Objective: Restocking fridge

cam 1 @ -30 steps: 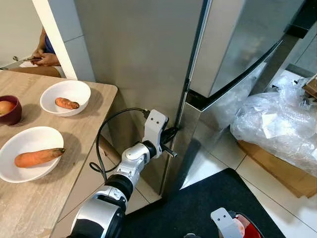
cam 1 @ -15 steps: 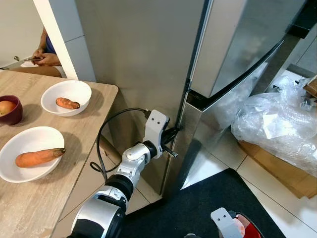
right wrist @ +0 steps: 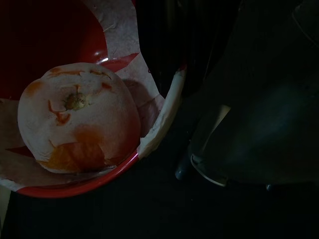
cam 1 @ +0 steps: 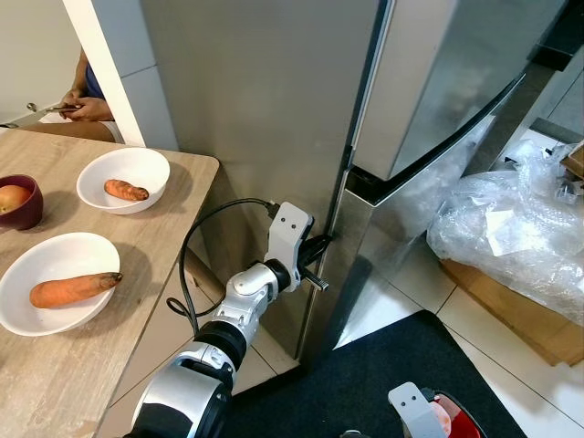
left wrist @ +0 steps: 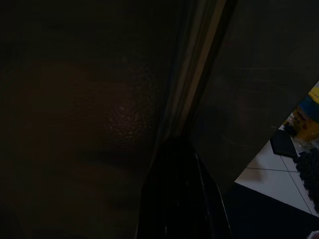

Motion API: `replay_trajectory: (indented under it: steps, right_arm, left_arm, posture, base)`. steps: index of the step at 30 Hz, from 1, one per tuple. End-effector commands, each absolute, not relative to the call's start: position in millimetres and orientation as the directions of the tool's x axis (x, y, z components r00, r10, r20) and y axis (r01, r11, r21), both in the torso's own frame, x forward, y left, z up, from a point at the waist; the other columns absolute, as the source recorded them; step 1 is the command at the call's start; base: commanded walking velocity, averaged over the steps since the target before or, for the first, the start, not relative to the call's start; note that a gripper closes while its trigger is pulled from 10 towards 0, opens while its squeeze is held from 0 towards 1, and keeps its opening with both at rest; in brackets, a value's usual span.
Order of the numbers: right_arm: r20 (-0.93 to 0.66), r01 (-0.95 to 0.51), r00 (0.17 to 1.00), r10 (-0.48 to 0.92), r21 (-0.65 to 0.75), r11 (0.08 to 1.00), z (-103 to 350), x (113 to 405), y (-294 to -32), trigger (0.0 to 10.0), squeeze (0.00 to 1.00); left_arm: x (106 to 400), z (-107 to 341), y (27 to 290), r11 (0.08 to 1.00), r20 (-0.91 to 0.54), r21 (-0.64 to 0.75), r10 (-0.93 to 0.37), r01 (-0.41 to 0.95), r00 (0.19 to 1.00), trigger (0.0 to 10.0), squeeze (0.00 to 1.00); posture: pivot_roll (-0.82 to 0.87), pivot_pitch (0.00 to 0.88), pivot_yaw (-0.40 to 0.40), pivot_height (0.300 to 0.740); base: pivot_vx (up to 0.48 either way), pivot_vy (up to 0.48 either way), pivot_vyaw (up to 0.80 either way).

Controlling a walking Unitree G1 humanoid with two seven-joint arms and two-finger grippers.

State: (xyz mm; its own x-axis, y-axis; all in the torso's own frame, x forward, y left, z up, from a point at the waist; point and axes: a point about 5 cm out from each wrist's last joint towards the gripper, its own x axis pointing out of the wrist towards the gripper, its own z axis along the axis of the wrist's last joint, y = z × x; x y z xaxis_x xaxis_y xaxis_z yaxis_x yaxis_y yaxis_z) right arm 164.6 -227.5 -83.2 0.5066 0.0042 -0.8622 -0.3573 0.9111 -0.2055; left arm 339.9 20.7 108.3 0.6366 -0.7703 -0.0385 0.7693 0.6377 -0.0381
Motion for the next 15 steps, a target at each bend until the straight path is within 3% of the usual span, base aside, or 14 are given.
replay_trajectory:
  steps: [1,15]
  right_arm:
    - [-0.864,-0.333,0.504,-0.011,-0.207,0.92,-84.7,159.6,-230.4,10.0,0.0]
    - [-0.864,-0.332,0.503,-0.012,-0.206,0.921,-85.0,158.9,-230.2,10.0,0.0]
  left_arm:
    - [308.1,112.8,-43.9,0.417,-0.006,-0.045,-0.909,0.908,0.417,10.0,0.0]
    - [301.5,112.2,-52.3,0.381,-0.004,-0.047,-0.925,0.923,0.381,10.0,0.0]
  posture:
    - [-0.22,0.119,-0.003,0.7]
    - [-0.22,0.118,-0.001,0.7]
  base:
    - [0.0,0.0,0.0]
    - [0.0,0.0,0.0]
